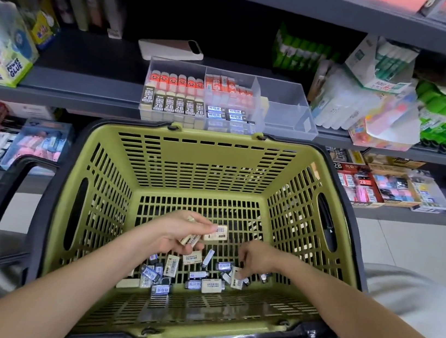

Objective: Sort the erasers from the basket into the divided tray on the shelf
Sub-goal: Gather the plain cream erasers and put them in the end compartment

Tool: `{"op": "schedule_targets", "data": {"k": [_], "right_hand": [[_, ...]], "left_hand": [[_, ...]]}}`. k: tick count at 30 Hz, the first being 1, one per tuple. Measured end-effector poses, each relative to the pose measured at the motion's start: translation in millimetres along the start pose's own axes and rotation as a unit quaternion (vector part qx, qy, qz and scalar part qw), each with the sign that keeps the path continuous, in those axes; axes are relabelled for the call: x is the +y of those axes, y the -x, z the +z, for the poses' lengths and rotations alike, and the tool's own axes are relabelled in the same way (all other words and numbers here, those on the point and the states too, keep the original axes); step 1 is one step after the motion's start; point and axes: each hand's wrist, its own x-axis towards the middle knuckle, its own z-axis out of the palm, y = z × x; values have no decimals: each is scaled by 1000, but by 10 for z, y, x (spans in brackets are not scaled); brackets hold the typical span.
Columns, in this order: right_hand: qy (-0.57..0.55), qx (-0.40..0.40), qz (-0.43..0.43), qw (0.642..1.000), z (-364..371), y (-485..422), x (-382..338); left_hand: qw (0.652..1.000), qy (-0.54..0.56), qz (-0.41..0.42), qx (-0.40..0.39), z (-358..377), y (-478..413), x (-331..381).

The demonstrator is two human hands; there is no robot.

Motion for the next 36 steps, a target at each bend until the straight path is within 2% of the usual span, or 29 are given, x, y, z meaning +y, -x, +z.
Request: {"op": "schedule_targets", "data": {"k": [6,12,16,21,25,28,32,34,36], "right_hand": [[-17,11,-25,999,199,-85,-2],[-9,4,-48,999,186,-94,1],[13,29,-71,997,215,-75,-23],[-26,20,-117,993,184,-42,-78],[-100,93,-125,983,-216,143,-202],[-229,178,-191,938,-759,503,-248],[-366,345,-253,826,-1438,948,-256],[-353,462,-254,773,-1743,955,-253],[-292,560,-219,744,-2043,817,-267]], "left_hand": [[998,67,0,-8,-42,36,60],[996,91,9,-3,-57,34,102],[994,105,16,3,-59,52,116],[994,107,35,9,-49,116,158],[988,140,65,8,-92,239,249],[984,149,101,2,-130,349,407],[976,137,167,-14,-141,468,737],[969,145,199,-15,-132,505,924],[960,166,223,-7,-123,519,1107]]}}
